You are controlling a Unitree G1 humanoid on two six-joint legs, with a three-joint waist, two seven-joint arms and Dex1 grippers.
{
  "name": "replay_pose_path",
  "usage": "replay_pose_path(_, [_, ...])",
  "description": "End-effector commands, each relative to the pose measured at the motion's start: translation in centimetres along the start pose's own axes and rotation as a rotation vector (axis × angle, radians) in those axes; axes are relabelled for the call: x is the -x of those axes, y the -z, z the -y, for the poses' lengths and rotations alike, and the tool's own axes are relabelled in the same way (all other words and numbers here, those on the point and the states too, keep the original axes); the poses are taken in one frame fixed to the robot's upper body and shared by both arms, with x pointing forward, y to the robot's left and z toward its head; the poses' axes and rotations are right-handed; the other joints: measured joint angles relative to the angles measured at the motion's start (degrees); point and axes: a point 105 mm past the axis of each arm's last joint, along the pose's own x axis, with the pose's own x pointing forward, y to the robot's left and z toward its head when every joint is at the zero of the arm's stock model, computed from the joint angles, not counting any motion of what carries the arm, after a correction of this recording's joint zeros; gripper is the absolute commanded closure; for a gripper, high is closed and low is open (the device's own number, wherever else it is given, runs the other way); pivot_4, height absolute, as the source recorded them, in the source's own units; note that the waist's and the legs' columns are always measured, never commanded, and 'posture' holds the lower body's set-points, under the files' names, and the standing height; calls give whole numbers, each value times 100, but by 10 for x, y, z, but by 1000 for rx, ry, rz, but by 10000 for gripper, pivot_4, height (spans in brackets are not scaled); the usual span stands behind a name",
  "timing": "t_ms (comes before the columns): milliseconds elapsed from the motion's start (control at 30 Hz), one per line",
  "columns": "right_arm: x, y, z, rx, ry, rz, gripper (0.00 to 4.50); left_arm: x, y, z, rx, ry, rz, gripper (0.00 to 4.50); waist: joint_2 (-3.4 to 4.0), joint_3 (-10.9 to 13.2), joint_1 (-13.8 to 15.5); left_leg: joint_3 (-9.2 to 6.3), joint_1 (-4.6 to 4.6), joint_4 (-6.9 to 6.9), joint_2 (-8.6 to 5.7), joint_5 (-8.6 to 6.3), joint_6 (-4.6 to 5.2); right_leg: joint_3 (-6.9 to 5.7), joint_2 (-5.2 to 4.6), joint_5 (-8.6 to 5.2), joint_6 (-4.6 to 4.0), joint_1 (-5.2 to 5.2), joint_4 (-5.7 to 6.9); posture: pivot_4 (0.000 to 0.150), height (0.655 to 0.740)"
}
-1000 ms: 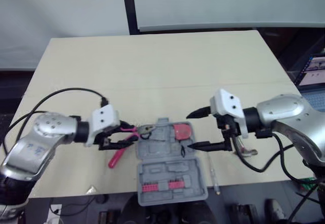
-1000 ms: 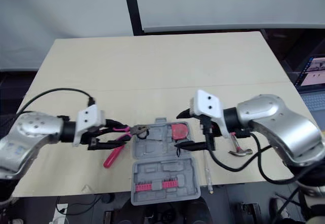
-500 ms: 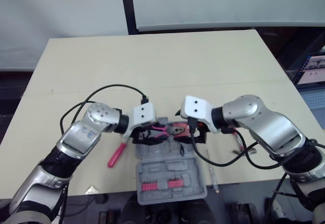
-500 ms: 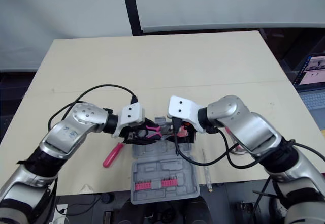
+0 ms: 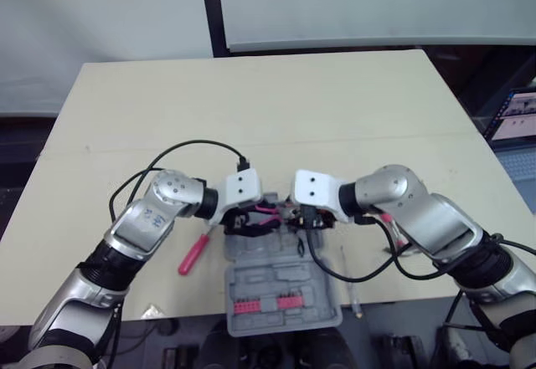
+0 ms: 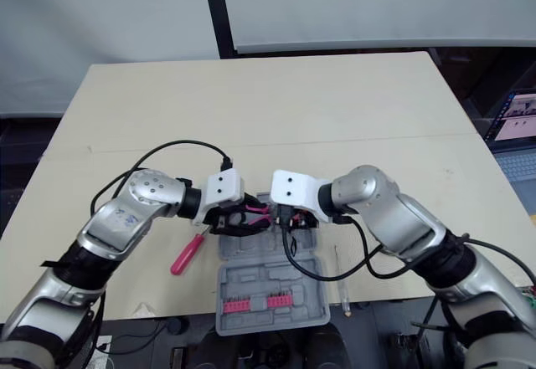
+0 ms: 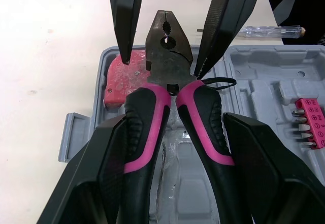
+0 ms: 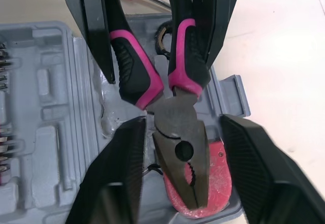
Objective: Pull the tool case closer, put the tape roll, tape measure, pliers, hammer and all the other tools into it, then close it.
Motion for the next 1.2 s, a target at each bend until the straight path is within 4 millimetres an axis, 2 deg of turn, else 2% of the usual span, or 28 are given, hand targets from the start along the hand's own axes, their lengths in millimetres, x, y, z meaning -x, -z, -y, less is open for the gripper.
replay_pose_path(33, [0, -5, 1, 46, 6, 14, 18331, 4, -16, -4, -67, -15, 32, 19670, 0, 0, -1, 0, 0, 2, 0, 0, 0, 0, 0, 0, 0, 0, 1, 1500, 7278])
replay_pose_path(600, [-3, -2, -2, 71, -18, 4, 18331, 1, -22, -2, -78, -6, 52, 19670, 0, 0, 0, 0, -1, 20, 0, 0, 1, 1, -1, 0, 0, 1, 35, 1500, 7278])
replay_pose_path(700, [-3, -3, -2, 75, -21, 7, 31817, 1, -23, -2, -74, -2, 56, 19670, 0, 0, -2, 0, -1, 21, 0, -1, 1, 2, 0, 0, 0, 1, 38, 1500, 7278])
replay_pose_path(733, [-3, -4, -2, 76, -23, 10, 34425, 0, -22, -1, -73, -1, 56, 19670, 0, 0, -2, -2, -1, 22, 1, -1, 1, 1, 1, 0, 0, 2, 37, 1500, 7278])
replay_pose_path(833, [-1, -9, -2, 76, -27, 27, 34461, 0, -20, -2, -64, 0, 55, 19670, 0, 0, -1, -2, -2, 27, 0, -1, 1, 0, 0, 0, 0, 2, 40, 1500, 7278])
replay_pose_path(900, [1, -13, -3, 75, -31, 37, 34462, 2, -18, 1, -56, 22, 80, 9412, 0, 0, -2, -2, -2, 30, 0, -1, 1, 1, 0, 0, 0, 2, 40, 1500, 7278])
replay_pose_path(933, [1, -14, -4, 75, -33, 38, 34480, 4, -17, 3, -58, 34, 93, 5723, 0, 0, -2, -2, -2, 31, 0, -1, 1, 1, 0, 0, 0, 2, 40, 1500, 7278])
replay_pose_path(967, [3, -14, -5, 79, -42, 35, 34481, 10, -17, 7, -45, 60, 135, 1122, 0, 0, -3, -3, -3, 32, 1, -1, 1, 1, 0, 0, 0, 2, 41, 1500, 7278])
replay_pose_path(1100, [6, -16, -12, 79, -84, 16, 34482, 54, -8, 15, 19, 99, 322, 0, 0, 0, -59, -2, -2, 30, 6, -1, 0, 3, 2, -1, -1, 0, 40, 1500, 7278])
replay_pose_path(1200, [5, -19, -14, 77, -108, -16, 34484, 84, 29, 16, 104, 45, 263, 0, 0, 0, -53, -5, 1, 33, 10, -1, -4, -2, 2, -6, -11, -1, 35, 1500, 7278])
